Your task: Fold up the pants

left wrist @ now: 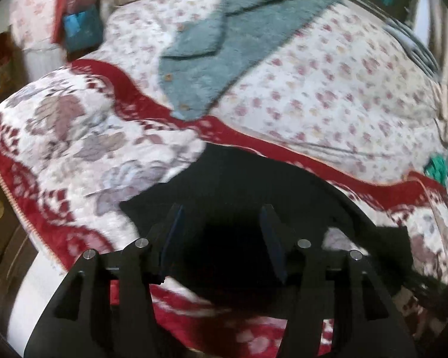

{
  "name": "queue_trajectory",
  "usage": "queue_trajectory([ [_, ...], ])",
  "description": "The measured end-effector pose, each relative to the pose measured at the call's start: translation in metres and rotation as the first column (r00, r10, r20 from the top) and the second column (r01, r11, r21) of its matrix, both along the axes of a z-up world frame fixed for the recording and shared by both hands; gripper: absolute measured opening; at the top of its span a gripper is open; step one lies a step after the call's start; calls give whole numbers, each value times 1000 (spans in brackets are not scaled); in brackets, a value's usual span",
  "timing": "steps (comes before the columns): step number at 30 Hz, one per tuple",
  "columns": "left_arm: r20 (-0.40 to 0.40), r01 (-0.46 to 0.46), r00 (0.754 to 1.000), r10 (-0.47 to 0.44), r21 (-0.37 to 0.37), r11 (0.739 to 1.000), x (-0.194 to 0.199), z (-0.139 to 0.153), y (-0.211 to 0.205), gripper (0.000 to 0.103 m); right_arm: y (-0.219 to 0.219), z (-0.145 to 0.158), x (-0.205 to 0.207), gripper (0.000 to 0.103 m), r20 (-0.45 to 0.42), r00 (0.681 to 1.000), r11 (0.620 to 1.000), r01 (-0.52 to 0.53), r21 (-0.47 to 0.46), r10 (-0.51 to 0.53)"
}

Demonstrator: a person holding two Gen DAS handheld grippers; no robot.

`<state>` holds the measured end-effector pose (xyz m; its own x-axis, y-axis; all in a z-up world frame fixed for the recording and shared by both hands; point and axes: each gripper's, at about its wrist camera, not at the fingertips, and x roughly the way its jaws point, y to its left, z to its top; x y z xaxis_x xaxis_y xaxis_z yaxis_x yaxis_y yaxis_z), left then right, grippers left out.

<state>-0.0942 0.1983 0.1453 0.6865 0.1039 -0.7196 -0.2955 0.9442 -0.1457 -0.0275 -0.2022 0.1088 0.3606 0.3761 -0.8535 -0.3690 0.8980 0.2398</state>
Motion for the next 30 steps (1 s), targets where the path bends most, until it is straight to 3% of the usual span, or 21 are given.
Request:
queue_trajectory([
  [1, -16, 38, 999, -38, -6, 999, 7, -5, -11, 52, 7, -4, 3, 53, 25, 999, 997, -26, -70, 28],
  [3, -43, 96, 994, -98, -28, 995, 19, -13, -29, 52, 11, -11, 11, 51, 47, 997, 992, -56, -116, 62],
  [4, -57, 129, 990, -131, -40, 991, 25, -18, -41, 52, 9, -11, 17, 43, 65, 996, 993, -57, -100, 63],
  [7, -96, 210, 972, -215, -59, 976, 44, -35, -76, 52, -2, -7, 47, 32, 123, 992, 999, -22, -32, 25],
  [11, -128, 300, 943, -307, -69, 951, 64, -52, -119, 52, -5, 0, 104, 30, 169, 985, 999, 30, -43, -23],
  [13, -146, 325, 932, -333, -77, 943, 74, -61, -137, 52, -1, -4, 145, 30, 182, 983, 994, 56, -93, -38],
  [15, -161, 349, 919, -361, -100, 932, 82, -67, -150, 52, 1, -13, 181, 30, 166, 984, 992, 78, -99, -61],
  [18, -165, 372, 909, -383, -96, 923, 90, -69, -165, 52, -9, -17, 223, 30, 79, 987, 989, 142, -33, -139],
  [20, -160, 406, 894, -419, -112, 907, 95, -69, -172, 52, -19, -6, 221, 31, 53, 985, 986, 165, 18, -166],
  [22, -157, 436, 878, -453, -128, 891, 102, -71, -179, 52, -33, 8, 202, 45, 70, 981, 983, 179, 32, -181],
  [24, -146, 477, 855, -498, -154, 865, 110, -73, -190, 52, -48, 15, 176, 51, 63, 980, 982, 190, 21, -191],
  [26, -145, 513, 830, -538, -177, 840, 121, -78, -202, 52, -66, 18, 150, 51, 64, 975, 978, 210, 20, -211],
  [30, -199, 516, 812, -549, -195, 834, 150, -91, -227, 52, -87, 3, 113, 51, -60, 975, 970, 221, 100, -215],
])
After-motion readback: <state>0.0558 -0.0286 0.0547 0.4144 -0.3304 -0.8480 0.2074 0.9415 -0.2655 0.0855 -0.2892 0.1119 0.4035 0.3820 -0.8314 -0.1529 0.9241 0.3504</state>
